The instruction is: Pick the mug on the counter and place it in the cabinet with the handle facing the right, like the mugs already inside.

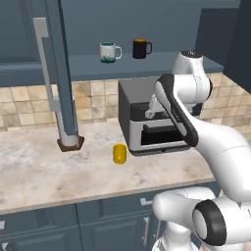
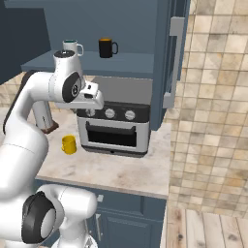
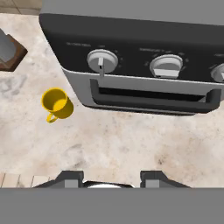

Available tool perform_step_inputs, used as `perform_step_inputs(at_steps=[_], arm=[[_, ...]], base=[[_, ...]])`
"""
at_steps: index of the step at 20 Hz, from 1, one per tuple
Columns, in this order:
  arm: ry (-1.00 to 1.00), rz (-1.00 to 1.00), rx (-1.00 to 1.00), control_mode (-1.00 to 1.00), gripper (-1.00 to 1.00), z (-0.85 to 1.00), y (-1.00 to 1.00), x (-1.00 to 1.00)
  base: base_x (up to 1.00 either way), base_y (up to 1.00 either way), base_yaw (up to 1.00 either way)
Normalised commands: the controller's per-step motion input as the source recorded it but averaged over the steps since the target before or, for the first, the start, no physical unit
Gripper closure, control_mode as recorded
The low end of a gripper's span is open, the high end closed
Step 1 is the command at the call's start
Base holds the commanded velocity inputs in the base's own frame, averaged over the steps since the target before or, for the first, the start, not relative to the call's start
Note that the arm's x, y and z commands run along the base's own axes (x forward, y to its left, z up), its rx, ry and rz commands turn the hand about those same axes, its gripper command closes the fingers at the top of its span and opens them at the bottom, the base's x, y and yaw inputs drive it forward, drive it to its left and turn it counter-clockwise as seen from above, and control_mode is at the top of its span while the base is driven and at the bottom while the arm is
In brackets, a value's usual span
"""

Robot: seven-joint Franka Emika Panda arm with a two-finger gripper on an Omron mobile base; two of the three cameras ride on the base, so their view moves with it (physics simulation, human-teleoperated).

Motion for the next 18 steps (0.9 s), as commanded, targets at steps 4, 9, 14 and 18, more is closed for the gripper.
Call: perform_step_inputs(at_steps=[4, 9, 14, 18], arm=[[0.00, 0.00, 0.03, -1.00, -1.00, -0.01, 0.00, -0.08], [-0.03, 0.00, 0.02, -1.00, -1.00, -0.06, 0.04, -0.19], [-0.06, -0.02, 0.00, -1.00, -1.00, -0.07, 0.14, -0.23], [-0.03, -0.04, 0.00, -1.00, -1.00, -0.06, 0.25, -0.15]], base=[[0.00, 0.00, 0.00], [0.00, 0.00, 0.00], [0.00, 0.00, 0.00], [0.00, 0.00, 0.00]])
